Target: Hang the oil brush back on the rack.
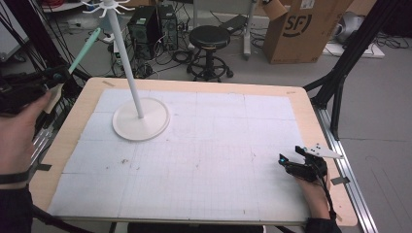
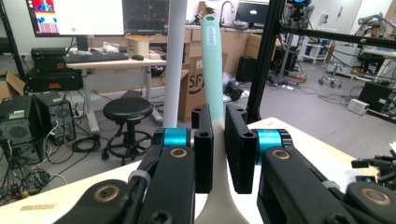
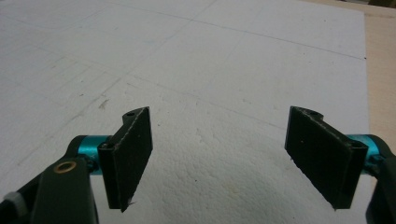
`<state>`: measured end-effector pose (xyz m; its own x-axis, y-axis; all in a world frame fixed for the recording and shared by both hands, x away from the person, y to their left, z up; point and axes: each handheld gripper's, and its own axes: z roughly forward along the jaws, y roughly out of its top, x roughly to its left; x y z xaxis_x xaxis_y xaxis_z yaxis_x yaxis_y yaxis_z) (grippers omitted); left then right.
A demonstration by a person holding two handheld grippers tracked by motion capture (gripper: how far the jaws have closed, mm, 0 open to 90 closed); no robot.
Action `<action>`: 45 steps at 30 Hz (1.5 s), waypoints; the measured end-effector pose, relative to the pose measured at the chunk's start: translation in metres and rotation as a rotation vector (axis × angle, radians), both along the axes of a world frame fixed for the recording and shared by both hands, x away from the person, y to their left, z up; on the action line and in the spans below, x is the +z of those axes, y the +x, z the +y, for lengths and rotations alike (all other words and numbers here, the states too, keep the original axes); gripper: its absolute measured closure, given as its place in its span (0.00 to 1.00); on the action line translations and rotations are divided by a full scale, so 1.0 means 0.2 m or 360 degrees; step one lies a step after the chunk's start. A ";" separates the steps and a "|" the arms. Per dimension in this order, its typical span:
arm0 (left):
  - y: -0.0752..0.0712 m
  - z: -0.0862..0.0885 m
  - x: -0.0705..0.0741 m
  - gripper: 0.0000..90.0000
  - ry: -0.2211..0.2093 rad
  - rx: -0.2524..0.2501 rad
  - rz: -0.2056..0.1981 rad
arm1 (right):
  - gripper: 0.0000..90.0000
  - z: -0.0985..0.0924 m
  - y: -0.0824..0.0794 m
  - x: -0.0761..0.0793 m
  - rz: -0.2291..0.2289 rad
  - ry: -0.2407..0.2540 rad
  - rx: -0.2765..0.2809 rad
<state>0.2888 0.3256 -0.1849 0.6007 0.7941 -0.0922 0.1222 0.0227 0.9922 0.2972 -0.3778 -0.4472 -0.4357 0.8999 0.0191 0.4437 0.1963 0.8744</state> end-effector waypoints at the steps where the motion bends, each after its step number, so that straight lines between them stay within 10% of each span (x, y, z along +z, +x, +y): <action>1: 0.00 0.00 0.01 0.91 0.0004 0.0004 -0.0004 | 0.25 0.00 0.00 0.00 0.0003 -0.0002 -0.0001; 15: 0.03 -0.05 0.10 0.91 0.0056 0.0032 -0.0033 | 0.25 0.00 0.00 0.00 0.0001 0.0000 0.0005; 45: 0.12 -0.09 0.06 0.91 0.0152 0.0105 0.0032 | 0.25 0.00 0.00 0.00 0.0002 -0.0003 0.0006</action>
<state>0.3120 0.3075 -0.1734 0.5457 0.8376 -0.0258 0.1437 -0.0632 0.9876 0.2973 -0.3775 -0.4473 -0.4391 0.8982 0.0182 0.4441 0.1994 0.8735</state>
